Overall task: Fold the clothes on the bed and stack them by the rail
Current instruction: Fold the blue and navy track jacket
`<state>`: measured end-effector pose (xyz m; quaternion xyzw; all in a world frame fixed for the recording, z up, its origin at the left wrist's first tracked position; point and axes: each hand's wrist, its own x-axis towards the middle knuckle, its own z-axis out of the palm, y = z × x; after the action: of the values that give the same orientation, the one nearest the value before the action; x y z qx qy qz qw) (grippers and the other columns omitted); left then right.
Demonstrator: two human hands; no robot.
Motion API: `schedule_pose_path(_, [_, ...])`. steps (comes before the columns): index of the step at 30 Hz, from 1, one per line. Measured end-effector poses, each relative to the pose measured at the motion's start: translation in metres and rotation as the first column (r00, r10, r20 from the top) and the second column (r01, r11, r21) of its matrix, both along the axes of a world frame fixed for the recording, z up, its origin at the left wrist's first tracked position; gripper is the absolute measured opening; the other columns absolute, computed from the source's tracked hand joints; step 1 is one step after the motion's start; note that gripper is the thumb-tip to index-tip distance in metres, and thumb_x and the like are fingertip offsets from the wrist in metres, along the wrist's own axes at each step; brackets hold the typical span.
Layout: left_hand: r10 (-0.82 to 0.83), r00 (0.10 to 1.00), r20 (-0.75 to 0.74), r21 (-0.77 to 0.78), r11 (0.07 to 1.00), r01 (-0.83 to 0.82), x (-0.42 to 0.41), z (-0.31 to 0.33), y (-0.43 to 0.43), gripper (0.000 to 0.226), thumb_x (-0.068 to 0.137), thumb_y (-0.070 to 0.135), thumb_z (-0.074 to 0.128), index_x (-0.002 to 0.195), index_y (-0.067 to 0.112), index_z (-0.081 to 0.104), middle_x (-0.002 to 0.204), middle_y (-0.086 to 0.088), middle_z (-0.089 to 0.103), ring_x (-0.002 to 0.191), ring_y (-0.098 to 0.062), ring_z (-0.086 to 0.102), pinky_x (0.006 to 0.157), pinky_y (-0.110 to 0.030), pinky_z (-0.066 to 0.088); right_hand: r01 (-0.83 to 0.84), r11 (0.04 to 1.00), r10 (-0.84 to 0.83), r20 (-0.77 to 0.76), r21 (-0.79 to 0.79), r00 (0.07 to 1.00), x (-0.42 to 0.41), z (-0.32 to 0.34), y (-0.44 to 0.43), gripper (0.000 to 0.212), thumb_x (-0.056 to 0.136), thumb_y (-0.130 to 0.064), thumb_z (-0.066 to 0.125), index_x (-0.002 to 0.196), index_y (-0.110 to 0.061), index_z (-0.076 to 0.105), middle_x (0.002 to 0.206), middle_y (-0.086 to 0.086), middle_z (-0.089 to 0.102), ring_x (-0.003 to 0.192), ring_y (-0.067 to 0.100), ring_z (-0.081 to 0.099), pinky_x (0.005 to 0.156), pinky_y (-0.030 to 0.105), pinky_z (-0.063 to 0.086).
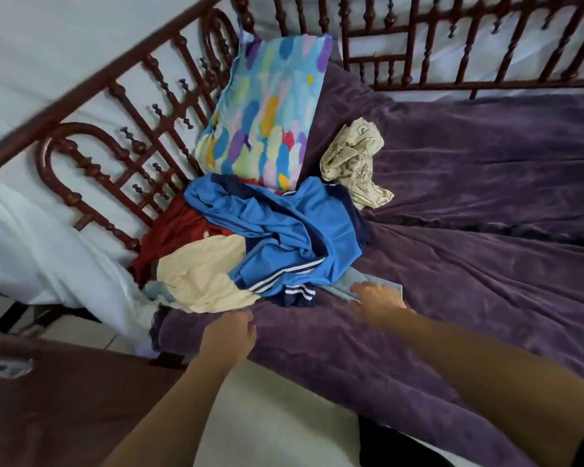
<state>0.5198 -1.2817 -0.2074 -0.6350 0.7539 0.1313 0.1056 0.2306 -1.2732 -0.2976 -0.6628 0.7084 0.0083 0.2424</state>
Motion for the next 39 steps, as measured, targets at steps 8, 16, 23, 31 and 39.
schedule_pose_path(8, [-0.101,0.995,0.009,0.063,0.993,0.100,0.046,-0.020,-0.124,0.029,0.095,0.032,0.044,0.118,0.020,0.058,0.114,-0.001,0.064,0.105,-0.021,0.059,0.085,-0.034,0.046,0.080,0.996,-0.083,0.082,0.041,0.993,0.059,-0.014,-0.103,0.033,0.095,-0.032,0.044,0.123,-0.016,0.053,0.124,0.007,0.059,0.110,0.029,0.058,0.089,0.038,0.048])
schedule_pose_path(16, [-0.352,0.936,-0.013,0.129,0.928,0.350,0.069,-0.078,-0.283,0.026,0.094,0.029,0.046,0.112,0.016,0.060,0.109,-0.003,0.063,0.098,-0.023,0.060,0.078,-0.035,0.048,0.495,0.857,-0.508,0.066,0.142,0.859,0.092,-0.061,-0.189,0.036,0.092,-0.029,0.047,0.125,-0.016,0.052,0.121,0.009,0.060,0.106,0.031,0.059,0.081,0.036,0.047])
schedule_pose_path(23, [-0.489,0.861,-0.137,0.023,0.868,0.497,0.060,-0.135,-0.396,0.025,0.092,0.025,0.053,0.114,0.015,0.061,0.108,-0.005,0.058,0.102,-0.026,0.057,0.079,-0.038,0.045,0.818,0.521,-0.849,0.054,0.243,0.525,0.091,-0.138,-0.246,0.053,0.092,-0.029,0.057,0.135,-0.010,0.035,0.131,0.016,0.050,0.119,0.036,0.050,0.091,0.042,0.042])
schedule_pose_path(31, [-0.662,0.750,0.006,0.019,0.750,0.662,-0.008,-0.158,-0.458,0.065,0.089,0.028,0.059,0.147,0.022,0.030,0.151,-0.015,0.025,0.134,-0.035,0.029,0.102,-0.047,0.034,0.935,0.356,-0.877,0.340,-0.011,0.338,0.111,-0.124,-0.223,0.021,0.097,-0.025,0.049,0.097,-0.012,0.064,0.084,0.005,0.065,0.082,0.025,0.061,0.066,0.030,0.039])
schedule_pose_path(39, [-0.770,0.637,-0.035,0.136,0.627,0.767,-0.097,-0.142,-0.423,0.027,0.089,0.030,0.057,0.116,0.026,0.060,0.117,-0.006,0.061,0.116,-0.029,0.052,0.095,-0.042,0.035,0.881,0.249,-0.777,0.459,-0.402,0.430,0.060,0.018,-0.118,0.018,0.097,-0.019,0.050,0.107,-0.020,0.065,0.086,-0.012,0.065,0.076,-0.007,0.055,0.070,0.003,0.037])
